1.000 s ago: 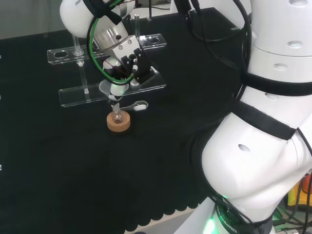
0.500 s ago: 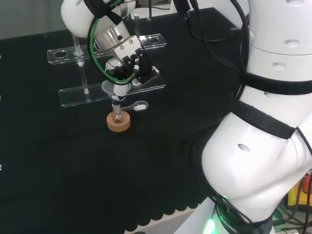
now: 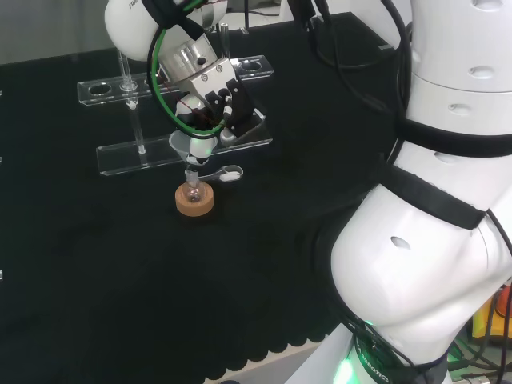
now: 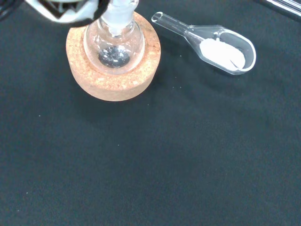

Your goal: Place the funnel on the round-bottom flask.

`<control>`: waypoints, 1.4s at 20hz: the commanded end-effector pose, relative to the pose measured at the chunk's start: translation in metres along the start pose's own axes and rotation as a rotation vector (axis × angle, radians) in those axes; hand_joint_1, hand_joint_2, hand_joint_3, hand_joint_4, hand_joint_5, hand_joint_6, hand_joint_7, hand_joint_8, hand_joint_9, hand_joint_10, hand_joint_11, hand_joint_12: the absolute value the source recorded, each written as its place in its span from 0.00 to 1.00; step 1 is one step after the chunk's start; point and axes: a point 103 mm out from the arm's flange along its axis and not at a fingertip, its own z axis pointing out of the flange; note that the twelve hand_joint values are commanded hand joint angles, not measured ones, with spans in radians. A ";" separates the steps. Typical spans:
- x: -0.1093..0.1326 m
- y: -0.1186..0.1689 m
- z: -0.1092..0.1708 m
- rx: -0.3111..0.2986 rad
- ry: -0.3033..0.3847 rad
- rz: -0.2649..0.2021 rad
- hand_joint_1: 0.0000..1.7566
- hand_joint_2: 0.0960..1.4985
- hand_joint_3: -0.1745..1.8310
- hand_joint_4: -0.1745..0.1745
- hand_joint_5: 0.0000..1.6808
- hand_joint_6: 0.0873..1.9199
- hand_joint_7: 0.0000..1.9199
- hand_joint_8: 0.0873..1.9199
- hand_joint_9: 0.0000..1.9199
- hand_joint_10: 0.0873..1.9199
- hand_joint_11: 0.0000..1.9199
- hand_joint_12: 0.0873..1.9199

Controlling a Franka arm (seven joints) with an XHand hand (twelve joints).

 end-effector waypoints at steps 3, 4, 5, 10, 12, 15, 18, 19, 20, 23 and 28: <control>0.004 -0.001 0.003 0.020 0.012 -0.018 0.44 0.38 0.45 0.44 0.14 0.00 0.10 0.36 0.32 0.32 0.17 0.71; 0.004 -0.002 0.003 0.017 0.015 -0.023 0.42 0.38 0.44 0.44 0.12 0.00 0.08 0.35 0.30 0.33 0.17 0.71; 0.004 -0.002 0.003 0.017 0.019 -0.029 0.40 0.37 0.43 0.45 0.10 0.00 0.06 0.35 0.27 0.33 0.16 0.71; 0.003 -0.004 0.003 0.029 0.019 -0.040 0.34 0.36 0.37 0.48 0.03 0.00 0.00 0.32 0.21 0.34 0.14 0.72; 0.004 -0.007 0.001 0.025 0.014 -0.042 0.34 0.36 0.36 0.48 0.03 0.00 0.00 0.32 0.21 0.35 0.13 0.72; 0.003 -0.013 -0.003 -0.012 0.014 -0.045 0.33 0.37 0.34 0.48 0.02 0.00 0.00 0.30 0.20 0.35 0.13 0.73; -0.001 -0.022 -0.012 -0.048 0.027 -0.048 0.32 0.37 0.33 0.48 0.02 0.00 0.00 0.30 0.20 0.35 0.12 0.73; -0.003 -0.025 -0.015 -0.066 0.033 -0.051 0.32 0.37 0.33 0.48 0.02 0.00 0.00 0.30 0.19 0.35 0.12 0.73; -0.005 -0.029 -0.019 -0.088 0.034 -0.052 0.32 0.38 0.32 0.48 0.02 0.00 0.00 0.30 0.19 0.35 0.12 0.73; -0.015 -0.043 -0.029 -0.148 0.068 -0.057 0.32 0.39 0.31 0.48 0.03 0.00 0.00 0.31 0.18 0.35 0.11 0.74; -0.040 -0.059 -0.032 -0.199 0.130 -0.031 0.37 0.43 0.32 0.46 0.06 0.00 0.02 0.32 0.19 0.35 0.10 0.75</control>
